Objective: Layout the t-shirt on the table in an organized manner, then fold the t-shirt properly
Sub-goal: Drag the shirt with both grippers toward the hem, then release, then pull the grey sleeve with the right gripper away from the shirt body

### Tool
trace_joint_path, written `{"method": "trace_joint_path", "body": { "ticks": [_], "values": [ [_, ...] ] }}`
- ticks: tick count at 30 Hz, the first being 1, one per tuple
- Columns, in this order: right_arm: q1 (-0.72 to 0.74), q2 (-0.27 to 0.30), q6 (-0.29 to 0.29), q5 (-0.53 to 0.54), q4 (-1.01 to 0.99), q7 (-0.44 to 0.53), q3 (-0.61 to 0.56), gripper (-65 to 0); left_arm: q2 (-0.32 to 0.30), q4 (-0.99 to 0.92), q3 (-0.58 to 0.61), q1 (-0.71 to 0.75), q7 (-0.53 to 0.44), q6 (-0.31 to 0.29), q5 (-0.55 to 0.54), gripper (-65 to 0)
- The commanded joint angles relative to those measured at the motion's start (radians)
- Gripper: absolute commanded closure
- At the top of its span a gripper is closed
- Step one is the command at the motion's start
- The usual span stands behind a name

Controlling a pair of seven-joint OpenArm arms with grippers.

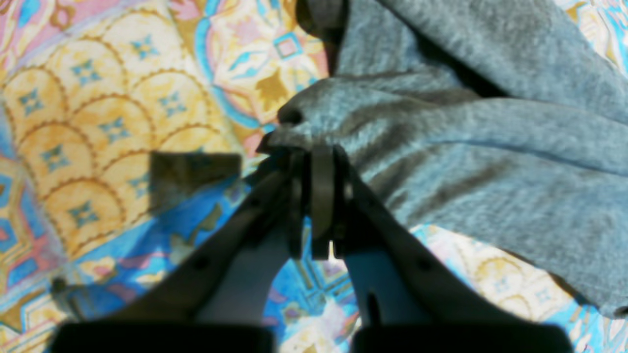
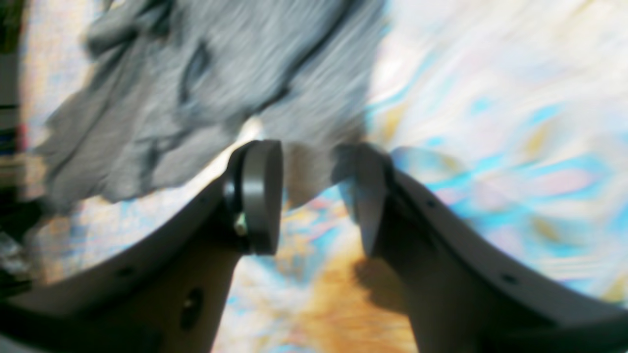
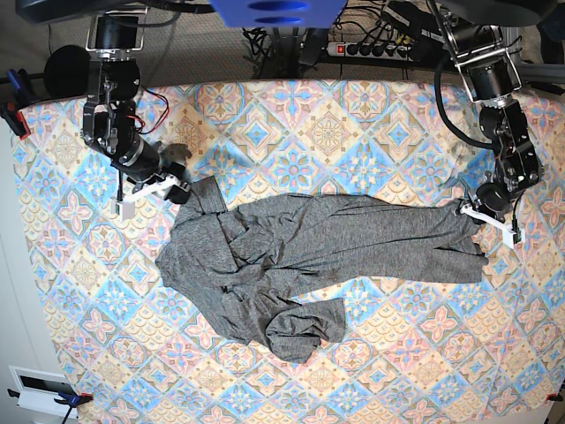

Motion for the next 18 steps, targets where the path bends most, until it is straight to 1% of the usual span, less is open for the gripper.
{"method": "trace_joint_path", "body": {
  "ticks": [1,4,7,11,13,18],
  "values": [
    [0.008,0.007,0.007,-0.021,0.01,0.018,0.003,-23.8,-0.019,0.02,-0.006,-0.005,-0.016,-0.001,-0.005,-2.4],
    [0.008,0.004,0.007,-0.087,0.006,0.073,-0.006,-23.8,-0.019,0.02,-0.006,-0.004,-0.016,-0.001,-0.005,-2.4],
    [0.006,0.004,0.007,-0.082,-0.022,0.095,-0.035,-23.8,-0.019,0.02,-0.006,-0.004,-0.016,-0.001,-0.005,-2.4],
    [0.006,0.002,0.007,-0.084,-0.08,0.096,-0.048,-23.8,-0.019,0.02,-0.006,-0.004,-0.016,-0.001,-0.005,-2.4],
    [0.006,-0.025,0.008,-0.084,-0.105,0.096,-0.048,-23.8,-0.019,0.02,-0.006,-0.004,-0.016,-0.001,-0.005,-2.4],
    [0.006,-0.068,0.008,-0.084,-0.14,0.096,-0.048,-23.8,-0.019,0.02,-0.006,-0.002,-0.016,-0.001,-0.005,-2.4]
  ]
}}
